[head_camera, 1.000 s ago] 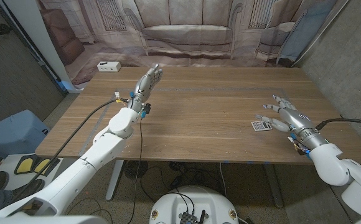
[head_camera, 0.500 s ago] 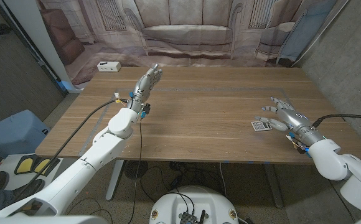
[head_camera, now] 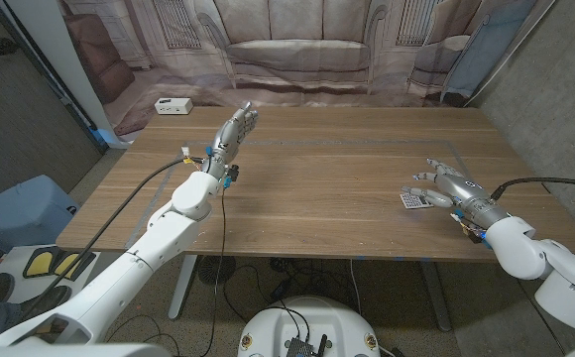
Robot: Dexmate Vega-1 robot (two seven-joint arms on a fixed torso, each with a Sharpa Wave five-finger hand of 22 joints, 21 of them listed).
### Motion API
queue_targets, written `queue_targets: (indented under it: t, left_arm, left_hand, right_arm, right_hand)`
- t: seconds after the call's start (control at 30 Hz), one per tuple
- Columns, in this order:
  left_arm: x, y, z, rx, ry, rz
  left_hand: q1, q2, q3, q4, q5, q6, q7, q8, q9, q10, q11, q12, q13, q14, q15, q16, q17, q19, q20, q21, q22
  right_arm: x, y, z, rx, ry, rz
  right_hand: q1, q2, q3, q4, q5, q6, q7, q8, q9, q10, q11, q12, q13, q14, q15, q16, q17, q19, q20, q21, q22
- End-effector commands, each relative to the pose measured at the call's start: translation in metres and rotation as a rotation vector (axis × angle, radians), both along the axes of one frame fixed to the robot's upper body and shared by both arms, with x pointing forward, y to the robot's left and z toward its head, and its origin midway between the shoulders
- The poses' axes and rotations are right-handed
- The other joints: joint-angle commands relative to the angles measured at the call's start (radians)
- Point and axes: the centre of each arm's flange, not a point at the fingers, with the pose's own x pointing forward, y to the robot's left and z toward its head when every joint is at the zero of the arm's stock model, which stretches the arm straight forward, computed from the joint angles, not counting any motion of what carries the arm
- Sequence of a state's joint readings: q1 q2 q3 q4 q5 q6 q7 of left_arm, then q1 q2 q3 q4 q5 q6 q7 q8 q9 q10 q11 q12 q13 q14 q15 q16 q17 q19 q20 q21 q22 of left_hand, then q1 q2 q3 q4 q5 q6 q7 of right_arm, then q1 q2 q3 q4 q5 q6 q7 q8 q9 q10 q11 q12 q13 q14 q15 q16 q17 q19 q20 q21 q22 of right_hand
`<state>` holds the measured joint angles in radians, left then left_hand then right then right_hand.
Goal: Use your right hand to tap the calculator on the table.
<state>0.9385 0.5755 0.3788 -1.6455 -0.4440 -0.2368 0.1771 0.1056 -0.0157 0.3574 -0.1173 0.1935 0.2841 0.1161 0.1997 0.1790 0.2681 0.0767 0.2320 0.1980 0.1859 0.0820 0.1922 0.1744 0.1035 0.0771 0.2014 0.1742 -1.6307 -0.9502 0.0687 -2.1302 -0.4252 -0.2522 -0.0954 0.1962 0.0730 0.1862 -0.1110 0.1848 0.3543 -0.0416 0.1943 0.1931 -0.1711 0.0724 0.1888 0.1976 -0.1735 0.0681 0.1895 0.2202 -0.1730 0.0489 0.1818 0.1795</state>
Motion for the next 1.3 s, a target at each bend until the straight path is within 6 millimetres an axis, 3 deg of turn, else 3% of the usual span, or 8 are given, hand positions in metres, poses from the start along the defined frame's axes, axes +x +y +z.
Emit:
queue_targets:
  t: [0.03, 1.03, 1.3]
  left_arm:
    - [0.002, 0.000, 0.002, -0.001, 0.000, 0.002]
    - [0.002, -0.002, 0.004, 0.004, 0.007, 0.007]
    - [0.002, -0.001, 0.005, 0.005, 0.005, 0.008]
  left_hand:
    - [0.011, 0.004, 0.001, -0.001, -0.004, 0.008, -0.003, 0.000, 0.003, 0.008, 0.000, 0.000, 0.001, 0.006, 0.002, -0.001, 0.006, 0.002, 0.004, -0.005, 0.004]
    - [0.016, 0.012, 0.003, -0.002, -0.004, 0.015, -0.003, -0.001, 0.004, 0.013, -0.003, -0.002, 0.002, 0.009, 0.001, -0.001, 0.006, 0.001, 0.004, -0.005, 0.004]
    - [0.018, 0.015, 0.005, -0.003, -0.004, 0.018, -0.002, -0.001, 0.004, 0.014, -0.001, -0.002, 0.002, 0.009, 0.002, -0.002, 0.006, 0.001, 0.004, -0.005, 0.004]
  right_arm:
    - [0.008, -0.002, -0.004, 0.011, 0.055, -0.018]
    - [0.021, 0.002, -0.014, -0.004, 0.134, -0.035]
    - [0.026, 0.003, -0.016, -0.002, 0.152, -0.040]
  right_hand:
    - [0.006, 0.017, 0.012, -0.001, 0.000, 0.011, -0.011, 0.012, 0.002, -0.018, -0.016, 0.007, 0.002, -0.178, 0.000, 0.008, 0.001, -0.035, 0.006, 0.005, 0.001]
    - [0.025, 0.037, 0.029, -0.009, -0.002, 0.035, -0.014, 0.018, 0.003, -0.025, -0.017, 0.009, 0.002, -0.189, -0.002, 0.007, -0.001, -0.054, 0.013, 0.006, 0.002]
    - [0.036, 0.045, 0.039, -0.014, -0.003, 0.027, -0.022, 0.012, 0.003, -0.052, -0.025, 0.002, 0.002, -0.218, -0.004, 0.000, -0.002, -0.082, 0.009, 0.001, 0.002]
